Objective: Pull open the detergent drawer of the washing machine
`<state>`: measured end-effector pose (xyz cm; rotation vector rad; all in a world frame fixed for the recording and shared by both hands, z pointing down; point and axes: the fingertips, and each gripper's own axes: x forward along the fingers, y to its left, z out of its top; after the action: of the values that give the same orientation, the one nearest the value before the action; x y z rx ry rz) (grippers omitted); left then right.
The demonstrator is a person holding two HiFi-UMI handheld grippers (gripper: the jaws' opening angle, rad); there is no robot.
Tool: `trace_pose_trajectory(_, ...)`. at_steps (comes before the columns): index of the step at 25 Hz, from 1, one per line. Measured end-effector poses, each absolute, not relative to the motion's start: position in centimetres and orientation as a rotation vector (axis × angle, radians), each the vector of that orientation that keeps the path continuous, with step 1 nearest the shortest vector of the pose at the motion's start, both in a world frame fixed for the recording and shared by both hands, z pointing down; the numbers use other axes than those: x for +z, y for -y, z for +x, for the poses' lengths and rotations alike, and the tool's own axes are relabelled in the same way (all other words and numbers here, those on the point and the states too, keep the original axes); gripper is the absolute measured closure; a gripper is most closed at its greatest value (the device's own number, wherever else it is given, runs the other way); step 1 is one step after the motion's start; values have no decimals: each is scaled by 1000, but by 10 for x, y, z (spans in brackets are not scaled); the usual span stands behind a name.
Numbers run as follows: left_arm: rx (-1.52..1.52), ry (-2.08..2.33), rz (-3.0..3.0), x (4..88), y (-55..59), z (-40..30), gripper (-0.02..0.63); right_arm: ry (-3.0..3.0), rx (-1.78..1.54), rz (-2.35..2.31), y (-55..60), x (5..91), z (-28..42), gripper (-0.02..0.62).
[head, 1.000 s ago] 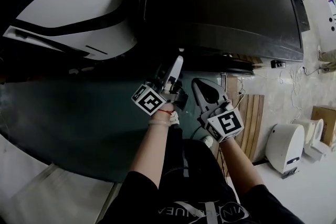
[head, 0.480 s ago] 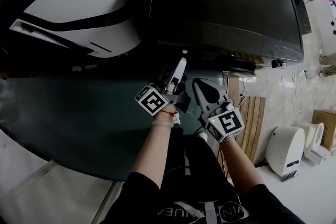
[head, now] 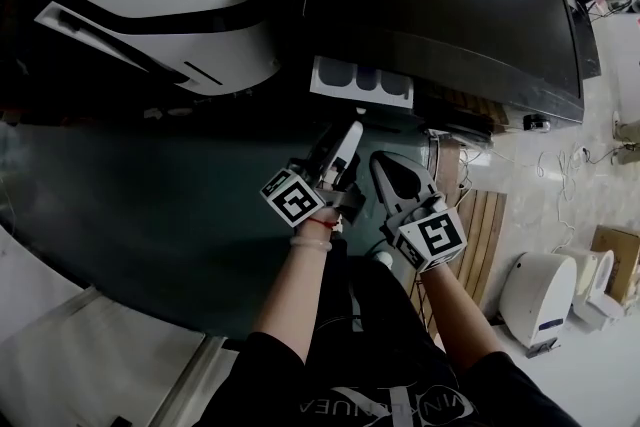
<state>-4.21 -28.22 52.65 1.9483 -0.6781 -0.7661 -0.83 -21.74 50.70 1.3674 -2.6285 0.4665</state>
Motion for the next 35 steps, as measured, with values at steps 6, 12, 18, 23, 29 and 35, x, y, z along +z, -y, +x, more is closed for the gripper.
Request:
trace_pose_trajectory(6, -763, 689, 1948, 527, 264, -45, 469, 2649, 457, 1305, 203, 508, -13, 583)
trace_pose_trajectory(12, -750, 703, 1947, 527, 252, -48, 471, 2677, 454, 1261, 195, 506, -22, 583)
trace_pose_trajectory(18, -747, 705, 1940, 528, 239, -51, 471, 2696, 442, 1233, 188, 503, -27, 583)
trace_pose_trajectory(23, -755, 712, 1932, 528, 232, -53, 471, 2703, 433, 1217, 182, 502, -28, 583)
trace_pose_trajectory(29, -749, 714, 1933, 529, 224, -55, 472, 2707, 431, 1211, 174, 503, -28, 583)
trace_pose_trajectory(35, -755, 714, 1928, 528, 216, -57, 472, 2710, 426, 1200, 167, 504, -29, 583)
